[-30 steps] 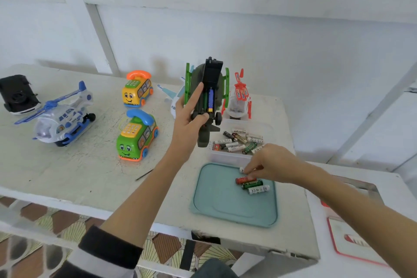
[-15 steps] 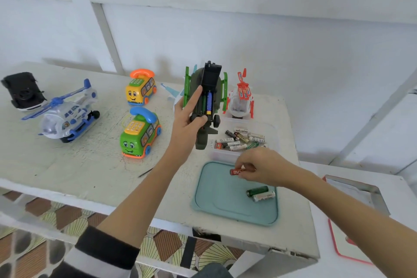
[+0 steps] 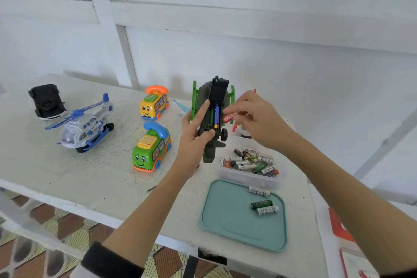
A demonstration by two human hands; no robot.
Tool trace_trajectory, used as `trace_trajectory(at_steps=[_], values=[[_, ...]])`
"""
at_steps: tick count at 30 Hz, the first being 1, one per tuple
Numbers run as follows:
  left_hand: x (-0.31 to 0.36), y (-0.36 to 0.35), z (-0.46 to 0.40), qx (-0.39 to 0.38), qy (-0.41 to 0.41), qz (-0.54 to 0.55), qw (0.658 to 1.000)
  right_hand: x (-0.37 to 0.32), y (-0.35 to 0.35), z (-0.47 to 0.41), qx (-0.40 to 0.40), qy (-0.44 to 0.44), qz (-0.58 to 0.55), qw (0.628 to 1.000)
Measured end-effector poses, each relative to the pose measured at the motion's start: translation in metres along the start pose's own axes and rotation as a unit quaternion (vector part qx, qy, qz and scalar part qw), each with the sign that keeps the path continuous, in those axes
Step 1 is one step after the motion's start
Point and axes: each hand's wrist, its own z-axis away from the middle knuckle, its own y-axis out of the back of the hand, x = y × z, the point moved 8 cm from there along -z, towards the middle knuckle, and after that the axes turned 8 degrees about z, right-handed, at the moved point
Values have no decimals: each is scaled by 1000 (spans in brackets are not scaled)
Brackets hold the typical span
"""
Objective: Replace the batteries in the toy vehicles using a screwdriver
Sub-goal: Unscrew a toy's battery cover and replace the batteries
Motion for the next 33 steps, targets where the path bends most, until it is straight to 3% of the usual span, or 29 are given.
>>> trace_trajectory(at_steps=[8, 14, 24, 33], values=[[0, -4, 1, -5, -4, 12, 1000, 12, -8, -12, 133, -91, -124, 979], [1, -10, 1, -7, -7, 16, 1000, 10, -12, -12, 189, -80, -126, 971], [3, -12, 3, -4, -6, 18, 1000, 6, -14, -14, 212, 13, -25, 977], [-3, -12, 3, -12, 3, 29, 999, 4, -18, -23, 133, 30, 13, 991]])
